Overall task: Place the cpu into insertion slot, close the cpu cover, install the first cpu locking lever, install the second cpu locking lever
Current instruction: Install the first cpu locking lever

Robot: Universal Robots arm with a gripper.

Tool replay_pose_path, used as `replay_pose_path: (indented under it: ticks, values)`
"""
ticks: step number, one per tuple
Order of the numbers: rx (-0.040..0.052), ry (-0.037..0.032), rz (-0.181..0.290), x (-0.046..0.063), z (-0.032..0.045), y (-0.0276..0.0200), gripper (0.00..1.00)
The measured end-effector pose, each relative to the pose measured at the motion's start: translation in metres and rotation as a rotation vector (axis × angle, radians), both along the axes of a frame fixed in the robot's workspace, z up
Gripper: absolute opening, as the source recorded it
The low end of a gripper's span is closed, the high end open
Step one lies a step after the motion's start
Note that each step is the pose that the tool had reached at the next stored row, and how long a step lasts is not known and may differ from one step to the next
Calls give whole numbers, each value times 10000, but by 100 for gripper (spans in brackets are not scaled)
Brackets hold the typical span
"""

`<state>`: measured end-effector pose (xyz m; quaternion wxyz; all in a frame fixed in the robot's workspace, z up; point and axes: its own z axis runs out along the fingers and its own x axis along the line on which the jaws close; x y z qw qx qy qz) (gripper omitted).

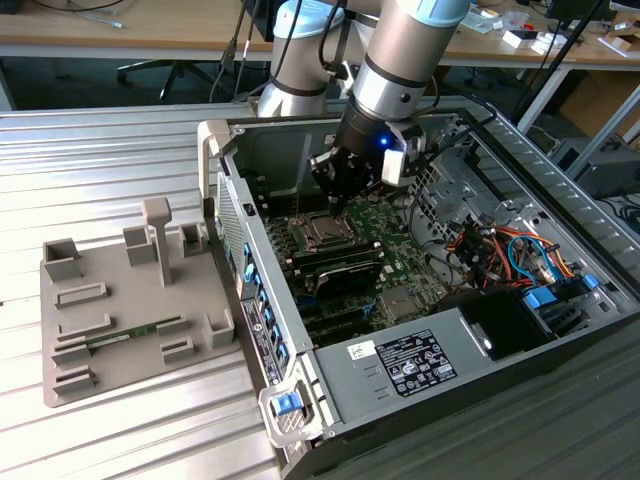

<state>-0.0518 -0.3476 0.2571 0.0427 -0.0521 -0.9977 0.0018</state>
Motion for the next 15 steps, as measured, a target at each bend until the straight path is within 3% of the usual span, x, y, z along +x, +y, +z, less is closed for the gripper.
replay_pose_path:
  ticks: [15]
  values:
    - [29,-1,360,0,0,0,11]
